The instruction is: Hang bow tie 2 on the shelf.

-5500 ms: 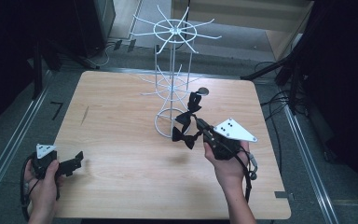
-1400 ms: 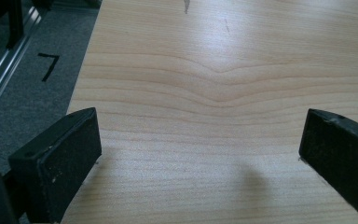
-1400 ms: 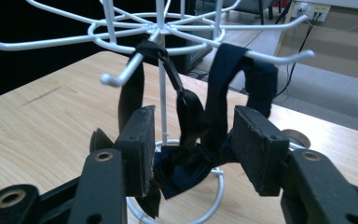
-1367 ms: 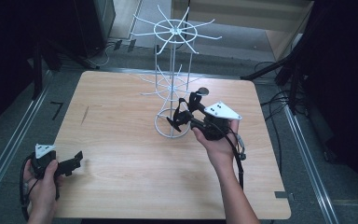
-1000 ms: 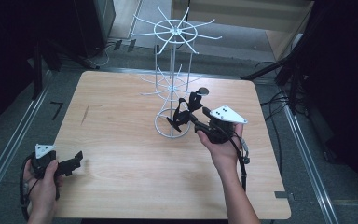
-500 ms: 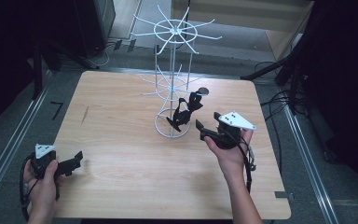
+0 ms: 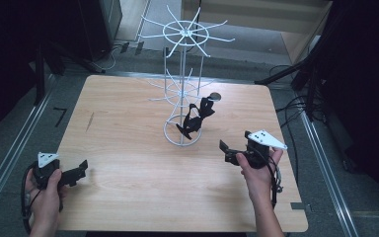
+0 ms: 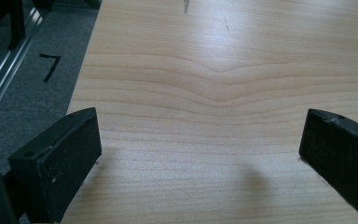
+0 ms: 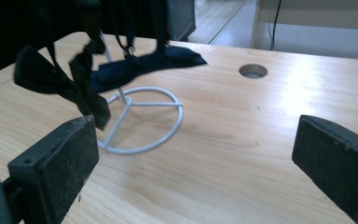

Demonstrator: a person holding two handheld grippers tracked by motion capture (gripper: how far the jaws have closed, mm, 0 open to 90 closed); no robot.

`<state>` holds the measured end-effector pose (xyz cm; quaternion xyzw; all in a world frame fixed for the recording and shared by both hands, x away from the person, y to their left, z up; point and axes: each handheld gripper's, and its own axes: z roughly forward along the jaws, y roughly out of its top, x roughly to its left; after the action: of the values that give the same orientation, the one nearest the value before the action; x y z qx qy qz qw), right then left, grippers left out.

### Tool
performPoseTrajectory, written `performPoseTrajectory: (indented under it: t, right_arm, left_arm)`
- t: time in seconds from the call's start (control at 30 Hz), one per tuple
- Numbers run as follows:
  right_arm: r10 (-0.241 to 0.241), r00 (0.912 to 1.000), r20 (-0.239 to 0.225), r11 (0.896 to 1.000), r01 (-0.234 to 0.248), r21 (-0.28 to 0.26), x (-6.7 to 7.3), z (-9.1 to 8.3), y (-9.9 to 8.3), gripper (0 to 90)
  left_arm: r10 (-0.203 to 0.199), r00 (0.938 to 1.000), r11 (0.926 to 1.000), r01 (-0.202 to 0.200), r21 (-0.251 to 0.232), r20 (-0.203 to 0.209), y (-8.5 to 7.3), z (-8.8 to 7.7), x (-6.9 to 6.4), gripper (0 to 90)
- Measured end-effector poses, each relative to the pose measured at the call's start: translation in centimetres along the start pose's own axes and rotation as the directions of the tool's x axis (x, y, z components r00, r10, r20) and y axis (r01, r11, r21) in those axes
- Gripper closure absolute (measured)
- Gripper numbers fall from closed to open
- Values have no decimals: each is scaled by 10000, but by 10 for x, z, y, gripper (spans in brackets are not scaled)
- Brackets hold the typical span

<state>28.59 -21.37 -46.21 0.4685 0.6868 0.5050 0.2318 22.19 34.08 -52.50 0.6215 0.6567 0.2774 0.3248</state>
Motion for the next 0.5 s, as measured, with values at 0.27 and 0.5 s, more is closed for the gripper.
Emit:
performPoseTrajectory:
  t: [0.27, 0.5]
  right_arm:
    - [177, 9996, 227, 9996, -182, 194, -14, -8, -20, 8]
    - [368, 9991, 190, 9988, -374, 320, -25, -14, -34, 9]
  left_arm:
    - [49, 10000, 10000, -49, 47, -7, 0, 0, -1, 0]
    - [41, 10000, 10000, -41, 65, 7, 0, 0, -1, 0]
